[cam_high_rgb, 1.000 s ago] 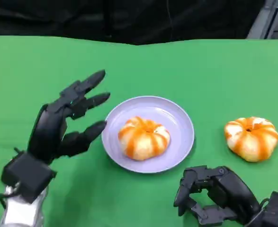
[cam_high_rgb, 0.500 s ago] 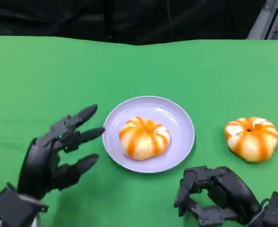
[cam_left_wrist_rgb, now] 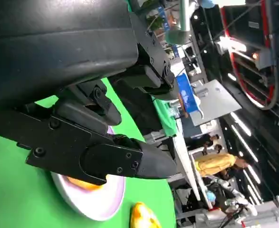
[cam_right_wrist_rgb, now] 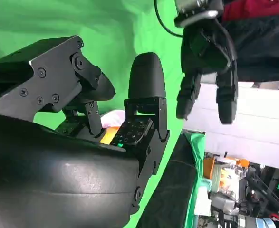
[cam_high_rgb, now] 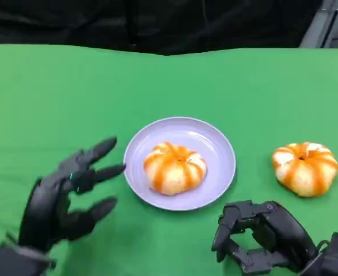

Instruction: Grasp the bread from the table and place it into the plate.

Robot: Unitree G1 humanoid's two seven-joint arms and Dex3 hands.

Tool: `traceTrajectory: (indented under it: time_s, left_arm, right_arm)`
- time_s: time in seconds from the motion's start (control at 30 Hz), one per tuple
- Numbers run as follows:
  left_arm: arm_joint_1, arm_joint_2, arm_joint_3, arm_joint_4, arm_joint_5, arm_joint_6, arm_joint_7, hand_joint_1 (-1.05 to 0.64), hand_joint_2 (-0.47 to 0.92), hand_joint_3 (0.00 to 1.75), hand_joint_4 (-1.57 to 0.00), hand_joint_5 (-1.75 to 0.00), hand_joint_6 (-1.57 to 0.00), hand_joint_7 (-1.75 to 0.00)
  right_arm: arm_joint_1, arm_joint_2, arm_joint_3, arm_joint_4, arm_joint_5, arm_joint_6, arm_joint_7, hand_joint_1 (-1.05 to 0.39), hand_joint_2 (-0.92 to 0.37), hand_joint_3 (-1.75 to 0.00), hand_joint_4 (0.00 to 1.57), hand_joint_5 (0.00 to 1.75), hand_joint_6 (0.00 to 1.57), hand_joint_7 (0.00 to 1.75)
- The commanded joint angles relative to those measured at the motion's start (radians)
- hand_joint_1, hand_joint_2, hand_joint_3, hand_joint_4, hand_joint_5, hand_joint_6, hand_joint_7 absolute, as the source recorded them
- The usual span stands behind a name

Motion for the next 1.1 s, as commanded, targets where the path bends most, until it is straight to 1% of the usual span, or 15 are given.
traceTrajectory:
  time_s: [0.03, 0.17, 0.3, 0.47, 0.53, 0.6, 0.7, 0.73, 0.8, 0.9, 0.97, 1.1]
  left_arm:
    - [0.06, 0.025, 0.014, 0.051, 0.05, -0.044, 0.019, -0.67, 0.92, 0.31, -0.88, -0.03, -0.69, -0.04]
    - [0.064, 0.03, 0.015, 0.067, 0.053, -0.051, 0.011, -0.66, 0.92, 0.32, -0.91, -0.04, -0.69, -0.03]
    - [0.066, 0.028, 0.009, 0.085, 0.037, -0.049, -0.009, -0.65, 0.92, 0.31, -0.89, -0.02, -0.7, -0.03]
    - [0.065, 0.024, 0.009, 0.098, 0.006, -0.054, -0.04, -0.61, 0.92, 0.29, -0.87, -0.01, -0.71, -0.02]
    - [0.059, 0.025, 0.012, 0.109, 0.01, -0.065, -0.042, -0.57, 0.92, 0.28, -0.89, -0.02, -0.72, -0.02]
    - [0.054, 0.026, 0.014, 0.121, 0.011, -0.073, -0.043, -0.47, 0.92, 0.25, -0.89, -0.01, -0.72, -0.01]
    - [0.049, 0.026, 0.015, 0.129, 0.01, -0.077, -0.043, -0.44, 0.92, 0.24, -0.89, -0.01, -0.72, -0.01]
    - [0.047, 0.026, 0.015, 0.131, 0.009, -0.076, -0.042, -0.26, 0.92, 0.24, -0.89, -0.01, -0.73, -0.01]
    - [0.044, 0.025, 0.016, 0.133, 0.008, -0.077, -0.042, -0.17, 0.92, 0.25, -0.89, -0.01, -0.73, -0.01]
    - [0.045, 0.026, 0.017, 0.131, 0.021, -0.075, -0.028, -0.15, 0.92, 0.25, -0.89, -0.01, -0.74, -0.01]
    - [0.047, 0.027, 0.019, 0.125, 0.038, -0.07, -0.011, -0.09, 0.92, 0.32, -0.92, -0.02, -0.77, -0.02]
    - [0.048, 0.026, 0.022, 0.124, 0.046, -0.069, -0.006, -0.07, 0.92, 0.34, -0.93, -0.02, -0.78, -0.02]
  right_arm:
    - [0.001, -0.01, -0.011, 0.005, 0.008, -0.005, 0.002, 0.1, -0.57, -1.09, 0.92, 1.39, 0.92, 1.1]
    - [0.0, -0.01, -0.012, 0.007, 0.006, -0.008, 0.0, 0.1, -0.57, -1.09, 0.91, 1.39, 0.92, 1.1]
    - [0.004, -0.008, -0.011, -0.002, 0.014, 0.012, 0.003, 0.1, -0.57, -1.09, 0.91, 1.38, 0.92, 1.1]
    - [0.008, -0.009, -0.009, -0.015, 0.01, 0.018, 0.001, 0.09, -0.57, -1.09, 0.91, 1.4, 0.92, 1.11]
    - [0.009, -0.009, -0.009, -0.013, 0.009, 0.015, 0.001, 0.09, -0.57, -1.09, 0.91, 1.4, 0.92, 1.11]
    - [0.009, -0.01, -0.01, -0.012, 0.007, 0.014, 0.0, 0.1, -0.57, -1.09, 0.91, 1.4, 0.92, 1.11]
    - [0.008, -0.011, -0.01, -0.014, 0.008, 0.016, 0.001, 0.1, -0.57, -1.1, 0.91, 1.4, 0.91, 1.12]
    - [0.009, -0.012, -0.009, -0.015, 0.009, 0.018, 0.002, 0.1, -0.56, -1.1, 0.91, 1.4, 0.91, 1.12]
    - [0.009, -0.012, -0.01, -0.017, 0.01, 0.02, 0.004, 0.1, -0.56, -1.1, 0.91, 1.4, 0.91, 1.12]
    - [0.01, -0.013, -0.009, -0.018, 0.008, 0.02, 0.003, 0.1, -0.56, -1.11, 0.91, 1.4, 0.91, 1.12]
    - [0.011, -0.013, -0.009, -0.018, 0.006, 0.019, 0.002, 0.11, -0.56, -1.11, 0.91, 1.41, 0.92, 1.12]
    - [0.011, -0.013, -0.009, -0.019, 0.006, 0.019, 0.001, 0.11, -0.56, -1.12, 0.91, 1.4, 0.92, 1.12]
